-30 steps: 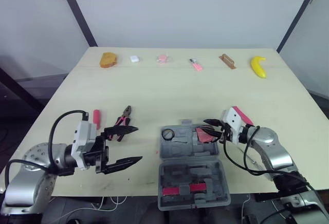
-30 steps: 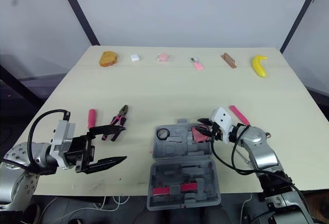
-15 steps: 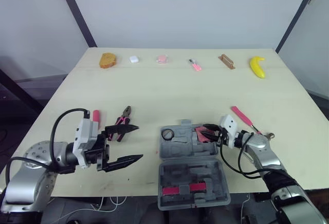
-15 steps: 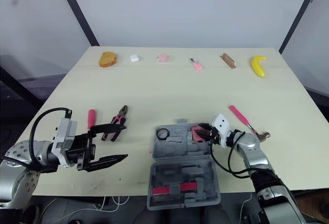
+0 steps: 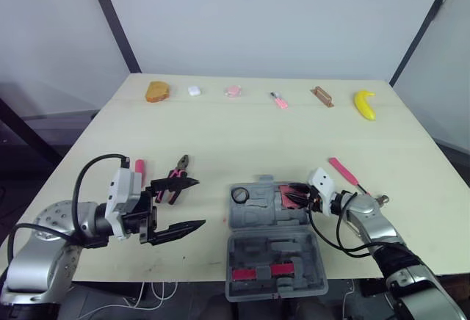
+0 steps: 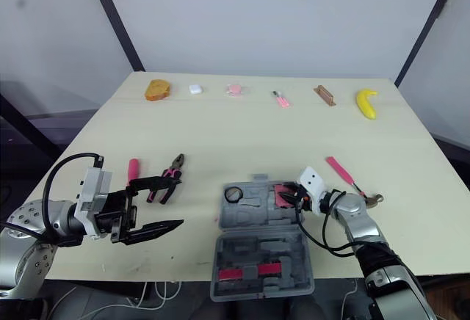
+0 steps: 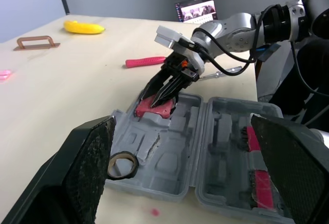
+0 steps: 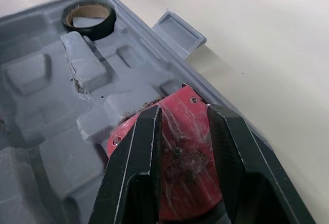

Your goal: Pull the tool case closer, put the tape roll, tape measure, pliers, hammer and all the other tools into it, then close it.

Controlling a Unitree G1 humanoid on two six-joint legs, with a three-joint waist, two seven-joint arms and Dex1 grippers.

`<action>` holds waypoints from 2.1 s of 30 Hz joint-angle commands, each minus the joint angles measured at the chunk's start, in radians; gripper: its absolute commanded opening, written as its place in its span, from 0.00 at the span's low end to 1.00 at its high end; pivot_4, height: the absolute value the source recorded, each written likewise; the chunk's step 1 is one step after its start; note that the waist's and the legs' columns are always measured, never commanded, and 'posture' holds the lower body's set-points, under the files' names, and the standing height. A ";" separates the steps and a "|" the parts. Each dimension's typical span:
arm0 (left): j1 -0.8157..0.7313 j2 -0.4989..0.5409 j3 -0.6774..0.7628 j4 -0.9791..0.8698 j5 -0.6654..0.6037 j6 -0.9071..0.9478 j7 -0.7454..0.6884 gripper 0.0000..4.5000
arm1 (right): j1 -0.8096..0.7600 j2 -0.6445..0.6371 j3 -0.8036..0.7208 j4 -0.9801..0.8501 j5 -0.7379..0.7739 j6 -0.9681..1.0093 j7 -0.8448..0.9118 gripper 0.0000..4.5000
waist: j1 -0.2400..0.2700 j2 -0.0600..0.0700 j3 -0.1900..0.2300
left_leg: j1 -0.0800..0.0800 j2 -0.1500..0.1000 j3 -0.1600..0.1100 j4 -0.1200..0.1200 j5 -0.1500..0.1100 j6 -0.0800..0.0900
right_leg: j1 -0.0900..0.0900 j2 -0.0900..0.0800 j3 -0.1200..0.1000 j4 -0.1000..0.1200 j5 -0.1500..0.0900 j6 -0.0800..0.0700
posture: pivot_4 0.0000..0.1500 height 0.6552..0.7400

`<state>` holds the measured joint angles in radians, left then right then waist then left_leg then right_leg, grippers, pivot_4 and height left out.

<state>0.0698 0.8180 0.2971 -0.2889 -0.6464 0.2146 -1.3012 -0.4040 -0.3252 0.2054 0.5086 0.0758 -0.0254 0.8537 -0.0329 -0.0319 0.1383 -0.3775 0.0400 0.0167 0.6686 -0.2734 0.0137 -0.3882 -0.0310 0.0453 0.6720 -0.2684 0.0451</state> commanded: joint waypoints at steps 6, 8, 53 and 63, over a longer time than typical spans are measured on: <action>0.000 0.000 0.012 -0.048 -0.020 0.013 0.025 1.00 | 0.082 0.003 0.021 0.002 -0.023 0.080 -0.025 0.32 | 0.000 0.000 0.000 | 0.006 0.001 -0.001 -0.001 0.000 0.000 | 0.008 -0.001 -0.001 -0.003 -0.002 -0.004 | 1.00 1.00; 0.003 -0.006 0.012 -0.041 -0.019 0.013 0.032 1.00 | 0.088 0.003 -0.005 -0.060 0.008 0.083 -0.027 0.32 | 0.000 0.002 0.001 | 0.008 0.001 -0.001 -0.004 0.000 0.000 | 0.010 -0.001 -0.001 -0.005 -0.002 -0.004 | 1.00 1.00; 0.322 -0.185 0.385 0.515 0.091 -0.297 0.268 1.00 | 1.000 -0.167 -0.855 -0.469 0.529 -0.045 0.163 1.00 | 0.020 0.012 0.011 | -0.012 0.002 0.003 -0.003 -0.001 0.002 | -0.010 -0.002 0.001 -0.010 -0.002 -0.003 | 1.00 1.00; 0.319 -0.199 0.358 0.489 0.098 -0.294 0.274 1.00 | 1.028 -0.164 -0.815 -0.400 0.477 -0.146 0.248 1.00 | 0.020 0.011 0.011 | -0.011 0.002 0.005 -0.003 -0.002 0.002 | -0.009 -0.004 0.001 -0.010 -0.002 -0.003 | 1.00 1.00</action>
<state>0.3865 0.6184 0.6557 0.2272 -0.5470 -0.0691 -1.0289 0.6262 -0.4803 -0.5964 0.1072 0.5482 -0.1400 1.0869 -0.0132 -0.0204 0.1489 -0.3883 0.0422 0.0214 0.6651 -0.2749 0.0158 -0.3977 -0.0346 0.0468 0.6618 -0.2709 0.0423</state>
